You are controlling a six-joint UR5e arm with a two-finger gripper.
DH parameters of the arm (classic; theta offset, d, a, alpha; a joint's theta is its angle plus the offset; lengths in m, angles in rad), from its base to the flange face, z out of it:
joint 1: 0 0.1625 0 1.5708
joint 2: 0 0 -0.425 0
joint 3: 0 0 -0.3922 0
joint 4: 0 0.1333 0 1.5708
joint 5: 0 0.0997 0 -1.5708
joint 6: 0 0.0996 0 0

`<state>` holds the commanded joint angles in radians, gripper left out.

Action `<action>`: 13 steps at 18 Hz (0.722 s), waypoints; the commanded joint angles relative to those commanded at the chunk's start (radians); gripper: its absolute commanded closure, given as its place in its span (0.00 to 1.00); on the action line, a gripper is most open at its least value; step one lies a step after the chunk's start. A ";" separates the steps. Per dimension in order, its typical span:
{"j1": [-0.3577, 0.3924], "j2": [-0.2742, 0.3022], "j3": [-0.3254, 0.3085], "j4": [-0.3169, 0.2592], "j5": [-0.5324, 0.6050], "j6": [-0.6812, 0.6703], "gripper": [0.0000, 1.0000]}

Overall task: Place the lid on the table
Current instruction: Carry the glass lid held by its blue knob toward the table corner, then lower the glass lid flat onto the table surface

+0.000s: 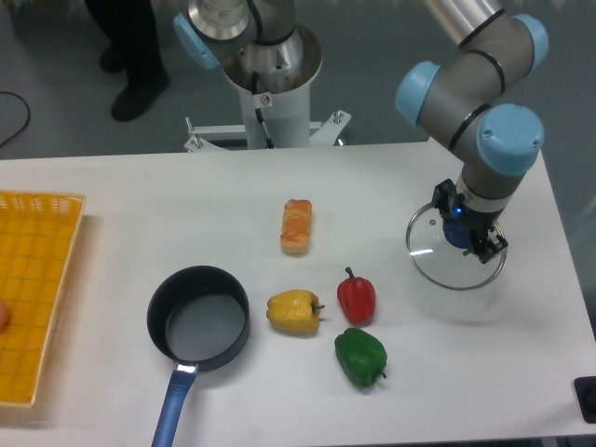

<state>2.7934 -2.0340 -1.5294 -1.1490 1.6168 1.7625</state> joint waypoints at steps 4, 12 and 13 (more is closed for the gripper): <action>0.000 -0.028 -0.002 0.026 0.000 0.015 0.44; 0.003 -0.097 -0.002 0.110 -0.002 0.038 0.44; 0.006 -0.098 -0.002 0.117 -0.002 0.038 0.44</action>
<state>2.7995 -2.1322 -1.5309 -1.0324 1.6153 1.8009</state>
